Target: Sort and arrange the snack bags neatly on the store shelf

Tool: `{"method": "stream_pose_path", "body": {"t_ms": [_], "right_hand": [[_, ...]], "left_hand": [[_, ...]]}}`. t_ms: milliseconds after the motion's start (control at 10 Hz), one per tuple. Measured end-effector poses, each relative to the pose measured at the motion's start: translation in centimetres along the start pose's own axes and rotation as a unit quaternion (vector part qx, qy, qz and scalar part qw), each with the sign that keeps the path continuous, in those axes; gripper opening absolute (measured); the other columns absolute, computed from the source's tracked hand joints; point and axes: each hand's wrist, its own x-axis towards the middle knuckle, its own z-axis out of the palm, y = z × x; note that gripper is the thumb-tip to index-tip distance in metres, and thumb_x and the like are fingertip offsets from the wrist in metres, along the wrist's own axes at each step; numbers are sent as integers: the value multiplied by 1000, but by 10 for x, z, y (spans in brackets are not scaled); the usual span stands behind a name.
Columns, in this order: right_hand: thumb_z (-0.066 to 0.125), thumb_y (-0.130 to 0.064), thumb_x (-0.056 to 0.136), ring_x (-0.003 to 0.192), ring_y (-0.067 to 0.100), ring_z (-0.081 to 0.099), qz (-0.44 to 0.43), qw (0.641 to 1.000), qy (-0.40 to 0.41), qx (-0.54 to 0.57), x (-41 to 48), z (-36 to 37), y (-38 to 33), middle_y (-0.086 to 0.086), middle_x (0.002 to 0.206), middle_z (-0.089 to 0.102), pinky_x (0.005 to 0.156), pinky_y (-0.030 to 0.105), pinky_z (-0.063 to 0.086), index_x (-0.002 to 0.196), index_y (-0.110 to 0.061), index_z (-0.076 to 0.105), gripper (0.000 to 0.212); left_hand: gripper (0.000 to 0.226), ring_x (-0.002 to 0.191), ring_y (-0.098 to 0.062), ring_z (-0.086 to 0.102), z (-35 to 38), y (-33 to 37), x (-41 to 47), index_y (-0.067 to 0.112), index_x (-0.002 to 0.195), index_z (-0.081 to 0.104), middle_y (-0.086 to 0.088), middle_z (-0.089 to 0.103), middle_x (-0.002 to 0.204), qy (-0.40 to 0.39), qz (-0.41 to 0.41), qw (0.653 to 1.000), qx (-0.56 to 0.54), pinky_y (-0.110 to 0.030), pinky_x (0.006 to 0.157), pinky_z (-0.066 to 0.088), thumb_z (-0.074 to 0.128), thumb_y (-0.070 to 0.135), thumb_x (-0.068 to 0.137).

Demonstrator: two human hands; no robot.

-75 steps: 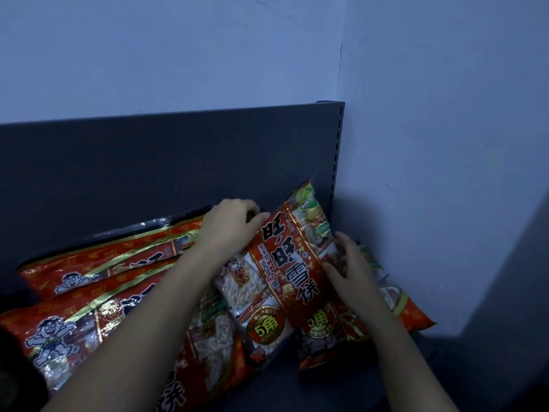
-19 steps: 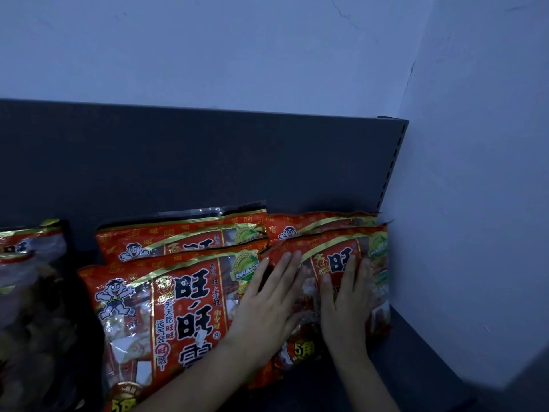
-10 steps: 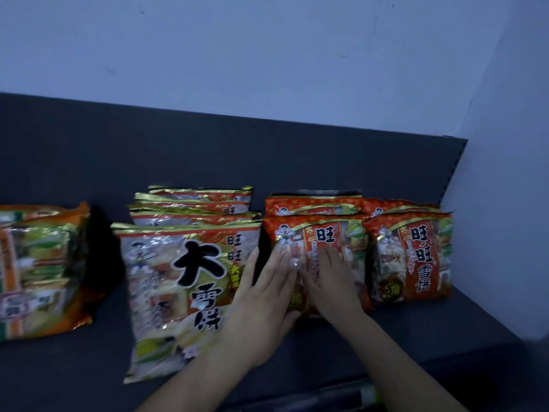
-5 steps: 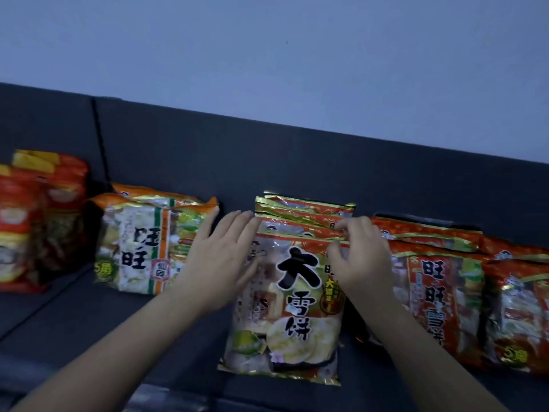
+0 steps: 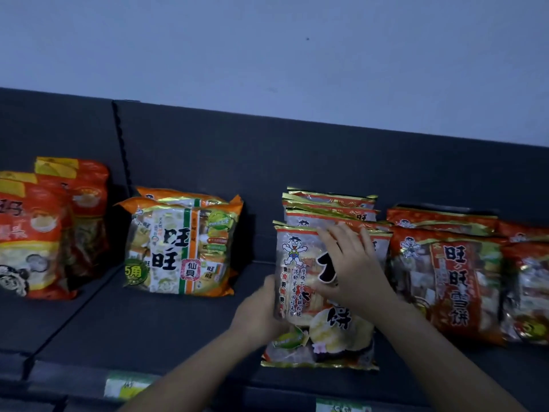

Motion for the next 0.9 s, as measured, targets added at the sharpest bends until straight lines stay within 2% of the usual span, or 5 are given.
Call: {"method": "stream_pose_path", "body": {"t_ms": [200,300,500,700,900], "right_hand": [[72,-54,70,140,32,28,31,999,-21,5,-7,-4,7,10,147,37,112,53,9,146,-14,27,98],[74,-52,69,138,33,31,35,999,-4,7,-11,-1,10,13,145,41,112,58,15,144,-12,33,94],[79,-47,64,137,33,35,1,1000,19,-21,-13,3,5,13,144,42,108,60,21,139,-13,35,94],[52,-44,90,146,16,-5,-42,999,6,-8,9,-29,-19,-1,159,5,114,41,-17,151,-21,10,78],[50,-24,91,140,17,20,16,998,39,42,35,-56,-76,-1,149,29,119,40,2,146,-19,23,61]], "left_hand": [[65,98,-23,60,16,7,7,17,128,29,-2,60,114,62,64,995,52,-35,73,48,70,25,78],[64,100,-22,57,23,7,11,16,131,27,-4,57,118,83,80,991,62,-33,69,45,67,23,81],[75,116,-11,50,22,-6,6,22,137,26,8,50,131,67,80,994,-12,-30,86,45,73,36,79],[90,118,-19,51,-51,-37,-9,16,144,21,-4,49,135,66,53,995,50,-30,91,44,68,54,78],[75,93,-17,59,-173,-59,-40,19,142,25,0,56,124,156,65,959,227,-31,71,49,59,55,85]]}}
